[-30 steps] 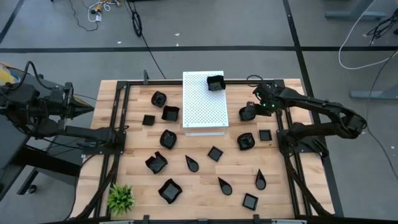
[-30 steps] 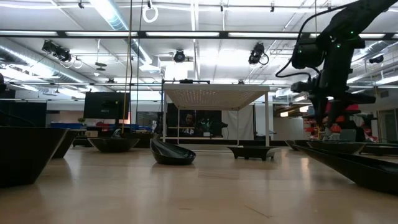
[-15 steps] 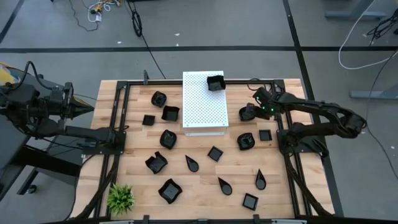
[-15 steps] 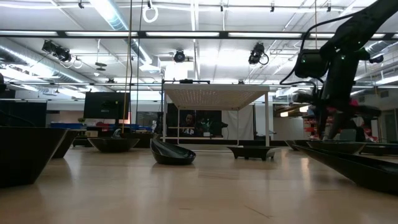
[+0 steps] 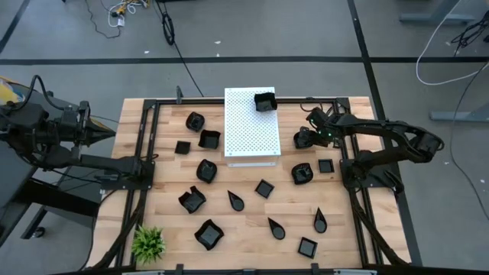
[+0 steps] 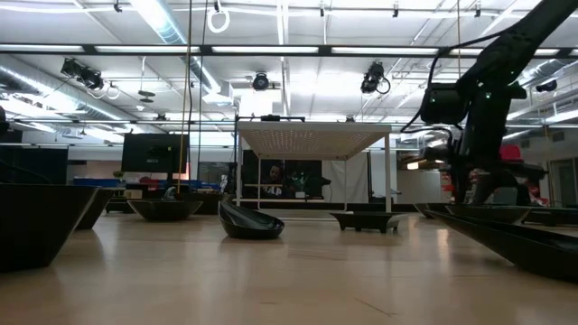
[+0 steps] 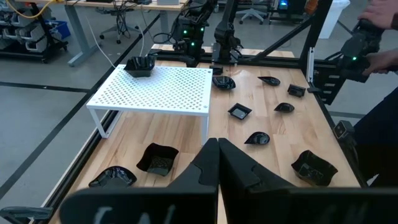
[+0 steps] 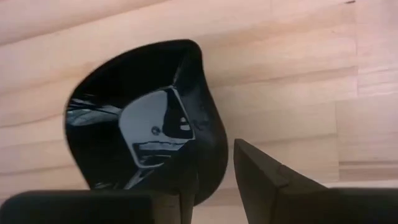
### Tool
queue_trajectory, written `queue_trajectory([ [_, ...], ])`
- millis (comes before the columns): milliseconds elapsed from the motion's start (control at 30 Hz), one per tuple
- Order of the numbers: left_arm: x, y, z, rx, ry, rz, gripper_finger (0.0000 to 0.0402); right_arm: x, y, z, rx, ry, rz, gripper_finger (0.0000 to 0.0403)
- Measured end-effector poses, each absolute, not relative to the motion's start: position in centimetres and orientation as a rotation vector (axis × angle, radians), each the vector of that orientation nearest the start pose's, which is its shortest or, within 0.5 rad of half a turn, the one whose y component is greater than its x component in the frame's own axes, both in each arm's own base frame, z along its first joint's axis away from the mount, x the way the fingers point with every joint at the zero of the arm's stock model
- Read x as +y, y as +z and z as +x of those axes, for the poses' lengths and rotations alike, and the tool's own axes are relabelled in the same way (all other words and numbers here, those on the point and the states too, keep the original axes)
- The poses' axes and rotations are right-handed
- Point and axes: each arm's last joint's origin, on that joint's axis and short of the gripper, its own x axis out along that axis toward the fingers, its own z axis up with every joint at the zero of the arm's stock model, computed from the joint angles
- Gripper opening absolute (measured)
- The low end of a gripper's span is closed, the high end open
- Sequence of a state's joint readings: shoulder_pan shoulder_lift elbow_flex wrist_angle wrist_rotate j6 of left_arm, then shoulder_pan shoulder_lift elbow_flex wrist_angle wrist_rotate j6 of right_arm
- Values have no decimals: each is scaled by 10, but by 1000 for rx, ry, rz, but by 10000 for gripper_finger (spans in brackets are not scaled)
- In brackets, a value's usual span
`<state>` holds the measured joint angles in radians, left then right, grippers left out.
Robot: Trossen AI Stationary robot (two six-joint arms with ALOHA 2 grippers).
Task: Pick & Place Mini shaped plates
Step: Put the leaf-shaped plate on the shelf
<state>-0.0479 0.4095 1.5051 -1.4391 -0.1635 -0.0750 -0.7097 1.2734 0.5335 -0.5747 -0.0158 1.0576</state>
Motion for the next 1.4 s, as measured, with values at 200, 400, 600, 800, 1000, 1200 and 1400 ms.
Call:
queue_trajectory([
  [200, 8, 421, -72, 338, 127, -38, 3, -123, 137, 145, 878, -1247, 1348, 109],
  [400, 8, 421, -72, 338, 127, -38, 3, -123, 137, 145, 878, -1233, 1359, 92],
  [600, 8, 421, -72, 337, 127, -38, 3, -124, 137, 146, 868, -1222, 1363, 56],
  [800, 8, 421, -72, 337, 127, -38, 3, -125, 138, 147, 850, -1211, 1364, 32],
  [1000, 8, 421, -72, 338, 127, -38, 3, -127, 140, 150, 816, -1176, 1373, 22],
  [1200, 8, 421, -72, 338, 127, -38, 3, -130, 148, 155, 778, -1152, 1366, 20],
  [1400, 8, 421, -72, 338, 127, -38, 3, -135, 165, 160, 712, -1117, 1343, 14],
])
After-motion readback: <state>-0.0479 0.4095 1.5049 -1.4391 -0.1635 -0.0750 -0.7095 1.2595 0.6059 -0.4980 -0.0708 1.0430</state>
